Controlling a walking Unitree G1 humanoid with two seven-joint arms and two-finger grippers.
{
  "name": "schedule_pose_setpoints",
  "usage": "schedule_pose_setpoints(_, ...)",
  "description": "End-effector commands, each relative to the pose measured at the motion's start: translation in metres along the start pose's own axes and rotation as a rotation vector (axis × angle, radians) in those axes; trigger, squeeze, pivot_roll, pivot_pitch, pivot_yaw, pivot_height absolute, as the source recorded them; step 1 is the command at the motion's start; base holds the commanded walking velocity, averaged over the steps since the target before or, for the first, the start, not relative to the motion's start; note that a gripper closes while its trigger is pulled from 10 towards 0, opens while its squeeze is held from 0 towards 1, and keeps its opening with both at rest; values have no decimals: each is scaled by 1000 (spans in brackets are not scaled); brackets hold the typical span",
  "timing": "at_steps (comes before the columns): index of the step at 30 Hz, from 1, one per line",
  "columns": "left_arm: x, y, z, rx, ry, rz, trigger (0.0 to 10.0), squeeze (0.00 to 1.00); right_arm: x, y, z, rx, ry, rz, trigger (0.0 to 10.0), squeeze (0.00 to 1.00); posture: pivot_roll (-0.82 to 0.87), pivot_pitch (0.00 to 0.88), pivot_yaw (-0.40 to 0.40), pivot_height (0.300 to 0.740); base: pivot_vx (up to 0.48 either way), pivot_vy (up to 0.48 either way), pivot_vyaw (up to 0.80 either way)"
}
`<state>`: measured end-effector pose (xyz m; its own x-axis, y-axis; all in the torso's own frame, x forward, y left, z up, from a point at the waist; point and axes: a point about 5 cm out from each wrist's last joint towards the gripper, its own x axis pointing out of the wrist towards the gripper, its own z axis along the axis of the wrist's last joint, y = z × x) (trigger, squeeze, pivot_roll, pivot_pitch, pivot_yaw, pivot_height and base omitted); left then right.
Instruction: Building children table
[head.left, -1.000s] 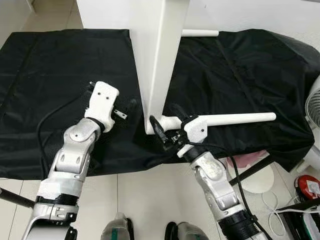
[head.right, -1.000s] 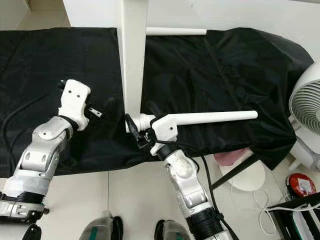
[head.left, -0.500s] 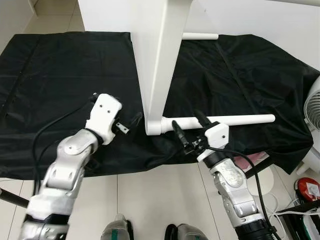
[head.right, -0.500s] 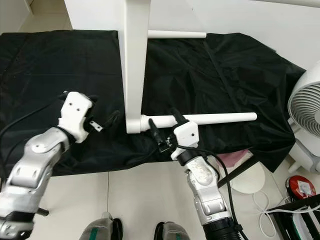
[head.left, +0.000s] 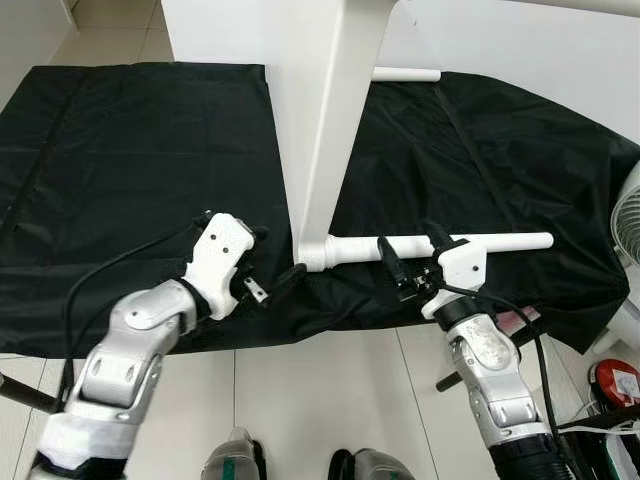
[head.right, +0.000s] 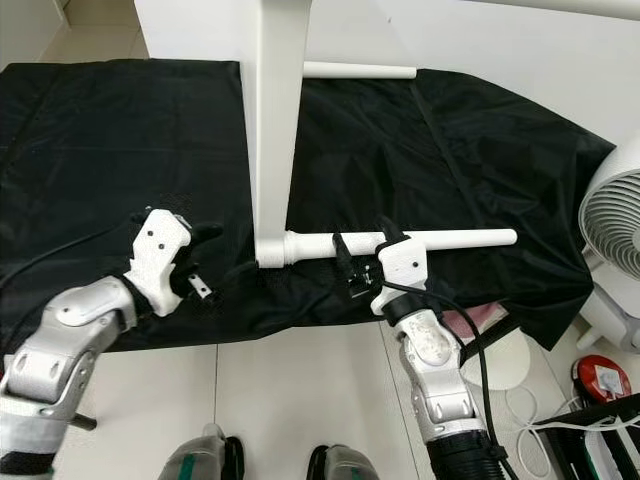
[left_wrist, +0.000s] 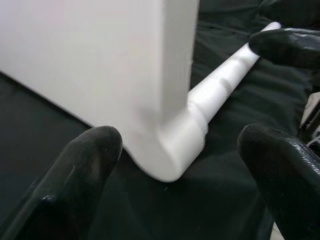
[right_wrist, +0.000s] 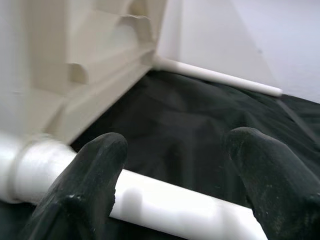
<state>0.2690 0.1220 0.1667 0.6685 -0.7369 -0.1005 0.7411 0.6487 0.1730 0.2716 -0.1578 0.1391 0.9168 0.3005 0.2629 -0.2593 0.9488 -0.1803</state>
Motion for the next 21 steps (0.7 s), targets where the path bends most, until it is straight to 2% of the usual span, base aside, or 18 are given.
schedule_pose_setpoints(1,2,3,-3,-3,31,108,10000,0,-1,-4,-4,-10,23,-21,10000,0,88,46,-55,740,0,0,0)
schedule_pose_setpoints(6,17,9,-6,-63,93,273,10000,0,1,-10,-4,-2,24,-59,10000,0,85,53,-56,740,0,0,0)
schedule_pose_setpoints(10,19,10,-5,-86,100,294,10000,0,2,-10,-4,-1,24,-66,10000,0,85,54,-56,740,0,0,0)
schedule_pose_setpoints(13,23,18,-8,-92,149,406,10000,0,5,-12,-3,6,17,-86,10000,0,84,54,-59,740,0,0,0)
schedule_pose_setpoints(21,28,28,-6,-82,175,515,10000,0,10,-9,-2,9,7,-85,10000,0,80,50,-65,740,0,0,0)
